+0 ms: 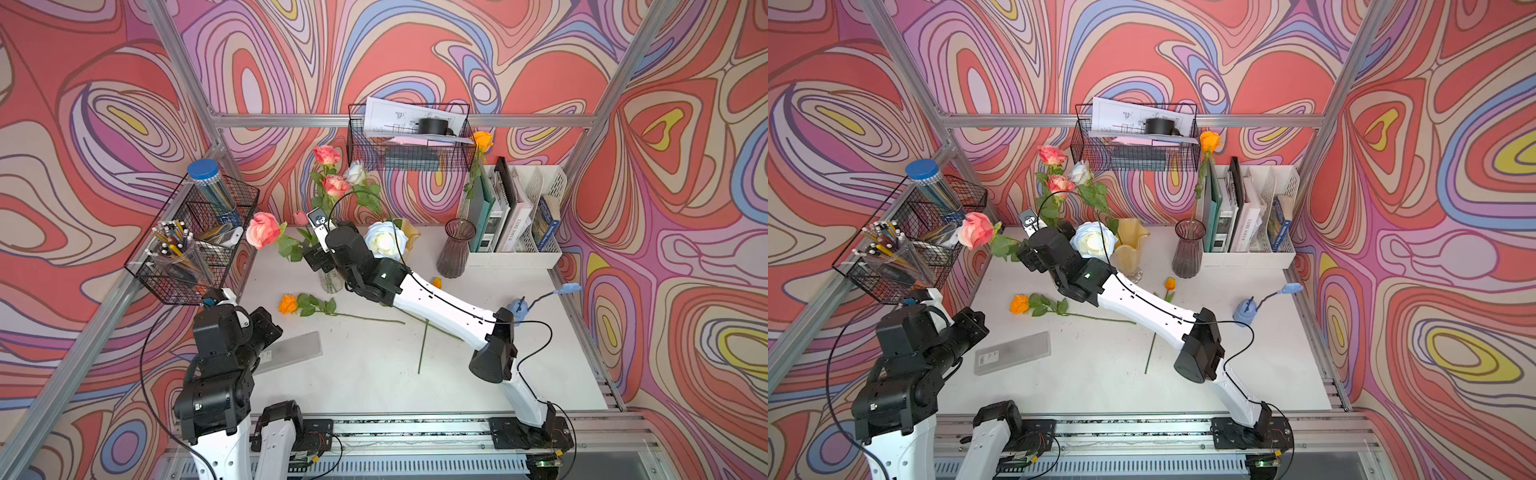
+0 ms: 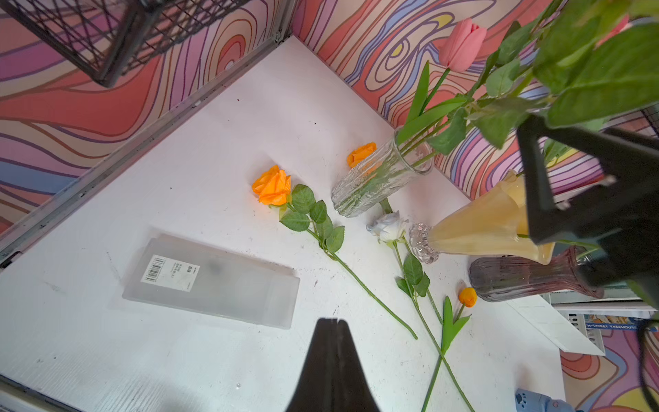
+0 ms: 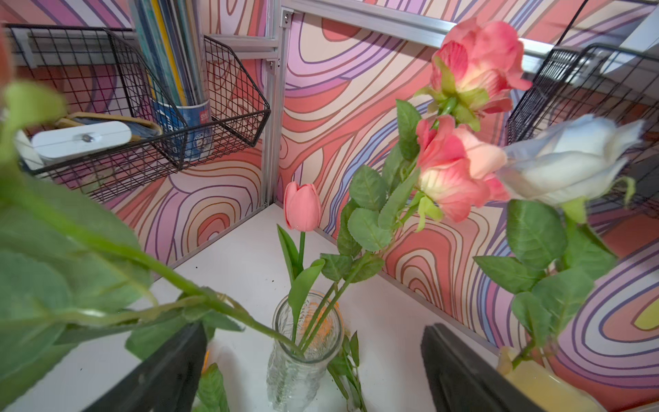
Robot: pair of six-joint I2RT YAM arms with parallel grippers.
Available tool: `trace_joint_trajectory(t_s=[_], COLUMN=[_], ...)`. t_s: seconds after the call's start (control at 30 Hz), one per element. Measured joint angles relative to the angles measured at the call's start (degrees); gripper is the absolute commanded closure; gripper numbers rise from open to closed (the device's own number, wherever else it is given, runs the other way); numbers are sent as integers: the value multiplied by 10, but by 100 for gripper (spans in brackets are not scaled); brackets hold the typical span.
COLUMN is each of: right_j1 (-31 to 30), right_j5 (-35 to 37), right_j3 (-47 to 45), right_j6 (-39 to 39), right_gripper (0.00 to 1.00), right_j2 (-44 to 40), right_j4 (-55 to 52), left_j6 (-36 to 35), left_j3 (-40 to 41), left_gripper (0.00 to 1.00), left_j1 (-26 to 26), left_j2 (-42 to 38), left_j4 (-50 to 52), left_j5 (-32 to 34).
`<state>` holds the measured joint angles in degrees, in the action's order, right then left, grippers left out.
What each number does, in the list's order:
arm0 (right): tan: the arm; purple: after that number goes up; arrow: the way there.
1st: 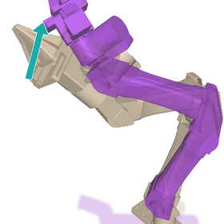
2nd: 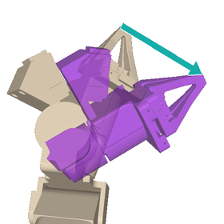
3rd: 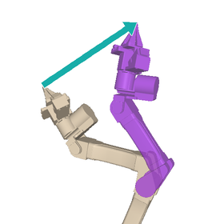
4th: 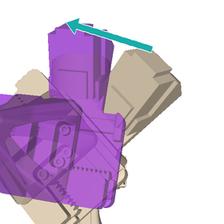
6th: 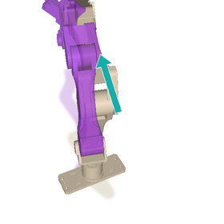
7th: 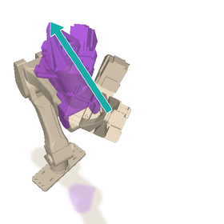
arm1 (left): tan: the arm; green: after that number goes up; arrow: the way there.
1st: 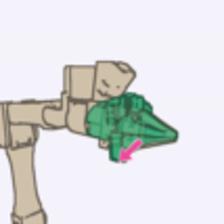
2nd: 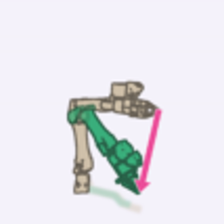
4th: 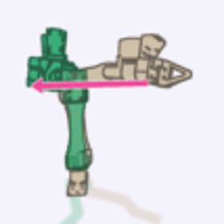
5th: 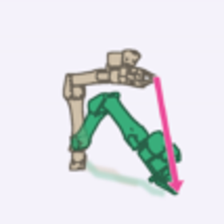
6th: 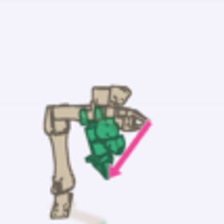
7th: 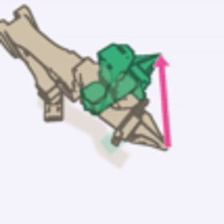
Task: Arrange the flowers in different vases according to their colors
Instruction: Insert the flower into the vase.
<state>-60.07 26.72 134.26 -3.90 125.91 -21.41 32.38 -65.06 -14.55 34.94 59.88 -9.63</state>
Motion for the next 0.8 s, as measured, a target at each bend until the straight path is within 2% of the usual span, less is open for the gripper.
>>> trace_joint_trajectory(t_s=[0.2, 0.37, 0.53, 0.67, 0.8], right_j1=[0, 0, 0, 0, 0], right_j5=[-29, -115, -210, -270, -302], right_j3=[-120, -195, -276, -363, -448], right_j6=[32, 62, 85, 96, 104], right_gripper=[2, 3, 4, 9, 15], right_j2=[-95, -147, -207, -281, -345], right_j4=[0, -25, -60, -89, -103], left_j6=[0, -1, -14, -22, -24], left_j3=[16, 39, 70, 89, 107], left_gripper=[100, 100, 96, 96, 96], left_j1=[0, 0, 0, 0, 0], left_j2=[0, 0, -2, -12, -19], left_j4=[-5, -19, -20, -20, -21], left_j5=[-21, -54, -94, -116, -128])
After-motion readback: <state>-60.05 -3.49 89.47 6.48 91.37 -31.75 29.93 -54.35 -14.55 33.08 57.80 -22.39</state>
